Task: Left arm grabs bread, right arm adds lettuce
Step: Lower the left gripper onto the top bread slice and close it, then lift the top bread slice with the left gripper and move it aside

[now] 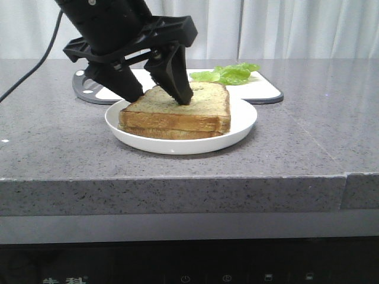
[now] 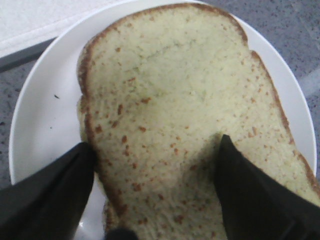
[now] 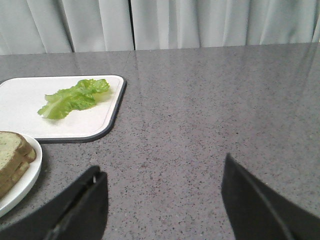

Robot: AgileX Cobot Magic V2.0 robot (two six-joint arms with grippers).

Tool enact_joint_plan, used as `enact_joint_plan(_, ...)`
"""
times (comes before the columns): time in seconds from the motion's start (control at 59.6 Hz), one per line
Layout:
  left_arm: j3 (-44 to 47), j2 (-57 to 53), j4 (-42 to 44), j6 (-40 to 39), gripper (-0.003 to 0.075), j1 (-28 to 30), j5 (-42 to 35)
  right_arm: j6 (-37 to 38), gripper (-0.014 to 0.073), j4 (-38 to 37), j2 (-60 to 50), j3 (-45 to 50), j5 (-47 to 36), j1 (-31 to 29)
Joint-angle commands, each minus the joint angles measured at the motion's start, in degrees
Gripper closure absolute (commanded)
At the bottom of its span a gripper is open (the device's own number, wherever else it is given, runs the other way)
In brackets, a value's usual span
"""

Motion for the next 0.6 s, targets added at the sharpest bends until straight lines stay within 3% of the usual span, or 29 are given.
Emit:
enact_joint_plan(0.0, -1.32, -0.33, -0.21, 0.01, 0.0344, -0.23, -0.63, -0.31, 0.0090, -0.78, 0.76, -2.03, -4.21, -0.27)
enact_joint_plan(0.302, -1.32, -1.18, 0.09, 0.01, 0.0737, -0.23, -0.70, -0.31, 0.0090, -0.78, 0.76, -2.03, -4.21, -0.27)
enact_joint_plan(0.587, -1.32, -3.50, -0.16, 0.01, 0.0741, 1.58, -2.60, -0.31, 0.0090, -0.78, 0.76, -2.03, -4.21, -0.27)
